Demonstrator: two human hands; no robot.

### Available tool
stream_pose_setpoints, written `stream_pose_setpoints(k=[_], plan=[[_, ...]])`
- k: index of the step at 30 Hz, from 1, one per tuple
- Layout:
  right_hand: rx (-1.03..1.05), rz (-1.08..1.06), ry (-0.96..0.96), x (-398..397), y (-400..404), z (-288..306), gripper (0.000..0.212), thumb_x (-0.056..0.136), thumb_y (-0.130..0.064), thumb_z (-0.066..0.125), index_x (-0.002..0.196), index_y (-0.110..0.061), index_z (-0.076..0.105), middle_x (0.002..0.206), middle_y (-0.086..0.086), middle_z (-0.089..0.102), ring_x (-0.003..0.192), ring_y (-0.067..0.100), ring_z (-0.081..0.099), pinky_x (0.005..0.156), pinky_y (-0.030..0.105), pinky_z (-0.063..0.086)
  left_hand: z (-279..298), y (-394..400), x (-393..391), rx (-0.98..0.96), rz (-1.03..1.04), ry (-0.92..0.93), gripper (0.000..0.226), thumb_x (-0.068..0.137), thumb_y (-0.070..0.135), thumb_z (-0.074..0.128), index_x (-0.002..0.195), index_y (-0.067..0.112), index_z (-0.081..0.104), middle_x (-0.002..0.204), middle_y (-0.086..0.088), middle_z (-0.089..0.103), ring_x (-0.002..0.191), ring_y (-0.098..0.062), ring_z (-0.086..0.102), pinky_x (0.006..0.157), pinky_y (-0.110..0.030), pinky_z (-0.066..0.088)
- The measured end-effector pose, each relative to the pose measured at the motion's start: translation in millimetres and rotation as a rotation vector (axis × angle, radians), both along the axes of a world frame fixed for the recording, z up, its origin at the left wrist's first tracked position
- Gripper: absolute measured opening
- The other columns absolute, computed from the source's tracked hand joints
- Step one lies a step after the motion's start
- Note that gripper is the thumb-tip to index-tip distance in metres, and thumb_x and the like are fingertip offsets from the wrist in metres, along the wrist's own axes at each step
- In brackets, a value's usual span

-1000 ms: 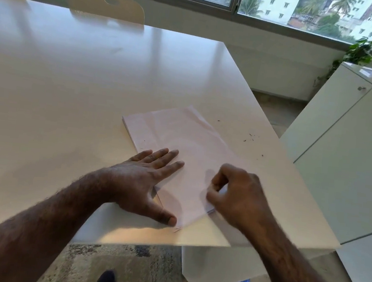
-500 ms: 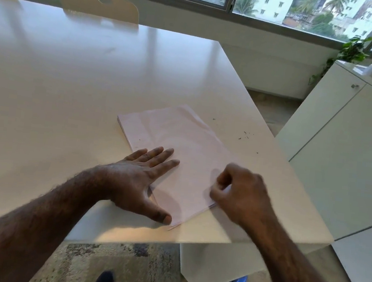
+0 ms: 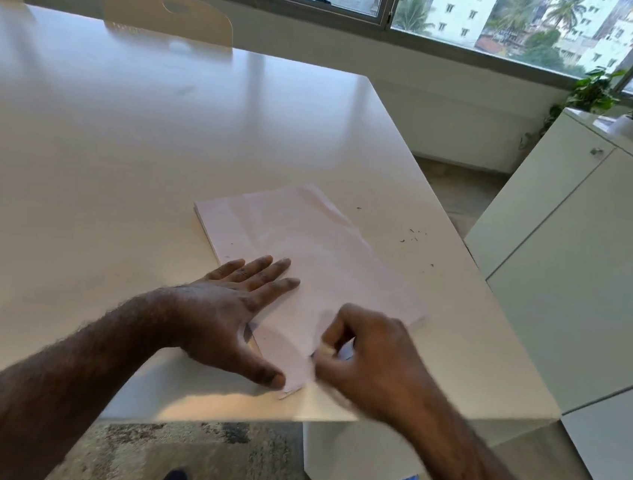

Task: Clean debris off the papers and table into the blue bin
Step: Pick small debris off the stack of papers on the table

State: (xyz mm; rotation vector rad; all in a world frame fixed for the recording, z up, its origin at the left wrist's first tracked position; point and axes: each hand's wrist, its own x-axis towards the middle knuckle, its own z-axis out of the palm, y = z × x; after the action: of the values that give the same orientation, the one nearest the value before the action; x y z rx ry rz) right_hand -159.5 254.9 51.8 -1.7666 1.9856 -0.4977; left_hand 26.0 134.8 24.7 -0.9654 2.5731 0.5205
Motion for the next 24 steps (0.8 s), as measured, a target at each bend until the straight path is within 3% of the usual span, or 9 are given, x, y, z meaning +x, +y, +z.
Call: stream_pose_setpoints(k=[4, 9, 12, 15, 17, 20, 24], plan=[[-0.093, -0.296, 0.122, -48, -18, 4, 0.013, 0.076, -0.027, 0.072, 0.076, -0.024, 0.06, 0.073, -0.01, 0.064, 0.068, 0.006, 0.059, 0.06, 0.015, 0.041, 0, -1, 0, 0.012, -0.019, -0.02, 0.125, 0.058, 0.094, 0.046, 0.145, 0.041, -0.028, 0.148, 0.015, -0.043, 0.136, -0.008, -0.04, 0.116, -0.04, -0.02], [0.024, 0.031, -0.054, -5, -1, -1, 0.012, 0.074, -0.022, 0.074, 0.072, -0.023, 0.061, 0.075, -0.011, 0.065, 0.064, 0.0, 0.057, 0.053, 0.005, 0.04, 1, 0, 0, 0.008, -0.004, -0.027, 0.127, 0.055, 0.095, 0.044, 0.145, 0.041, -0.028, 0.148, 0.015, -0.043, 0.137, -0.008, -0.039, 0.117, -0.041, -0.018], [-0.021, -0.199, 0.061, -43, -17, 1, 0.016, 0.074, -0.026, 0.074, 0.068, -0.024, 0.059, 0.071, -0.011, 0.063, 0.067, 0.006, 0.059, 0.053, 0.007, 0.038, 1, -2, -1, -0.003, -0.015, -0.019, 0.128, 0.052, 0.098, 0.039, 0.144, 0.041, -0.028, 0.149, 0.015, -0.042, 0.137, -0.008, -0.039, 0.118, -0.042, -0.017], [-0.135, -0.375, 0.136, -54, -23, 2, 0.014, 0.073, -0.028, 0.073, 0.072, -0.024, 0.059, 0.076, -0.007, 0.066, 0.072, 0.011, 0.06, 0.065, 0.023, 0.047, 2, -2, 0, -0.002, -0.01, -0.014, 0.13, 0.048, 0.1, 0.036, 0.145, 0.041, -0.027, 0.15, 0.015, -0.041, 0.138, -0.008, -0.037, 0.118, -0.042, -0.016], [-0.173, -0.261, 0.062, -30, -20, 2, 0.015, 0.069, -0.027, 0.073, 0.068, -0.024, 0.058, 0.074, -0.009, 0.066, 0.069, 0.008, 0.06, 0.062, 0.02, 0.043, 4, -1, 0, -0.001, -0.001, -0.009, 0.132, 0.045, 0.101, 0.036, 0.145, 0.042, -0.026, 0.15, 0.015, -0.04, 0.138, -0.007, -0.036, 0.119, -0.041, -0.015], [-0.061, -0.047, -0.03, -7, -9, -3, 0.016, 0.071, -0.025, 0.076, 0.07, -0.025, 0.059, 0.075, -0.011, 0.064, 0.069, 0.0, 0.057, 0.057, 0.014, 0.038, 5, 0, -1, 0.009, 0.01, -0.017, 0.134, 0.043, 0.1, 0.037, 0.146, 0.042, -0.024, 0.15, 0.017, -0.039, 0.139, -0.006, -0.034, 0.118, -0.039, -0.016], [-0.121, -0.342, 0.235, -45, -14, -1, 0.015, 0.073, -0.031, 0.074, 0.079, -0.023, 0.062, 0.081, -0.004, 0.065, 0.074, 0.015, 0.058, 0.066, 0.023, 0.041, 3, 1, -3, 0.0, -0.007, -0.008, 0.136, 0.041, 0.102, 0.035, 0.147, 0.041, -0.022, 0.151, 0.016, -0.037, 0.139, -0.005, -0.034, 0.118, -0.038, -0.017]])
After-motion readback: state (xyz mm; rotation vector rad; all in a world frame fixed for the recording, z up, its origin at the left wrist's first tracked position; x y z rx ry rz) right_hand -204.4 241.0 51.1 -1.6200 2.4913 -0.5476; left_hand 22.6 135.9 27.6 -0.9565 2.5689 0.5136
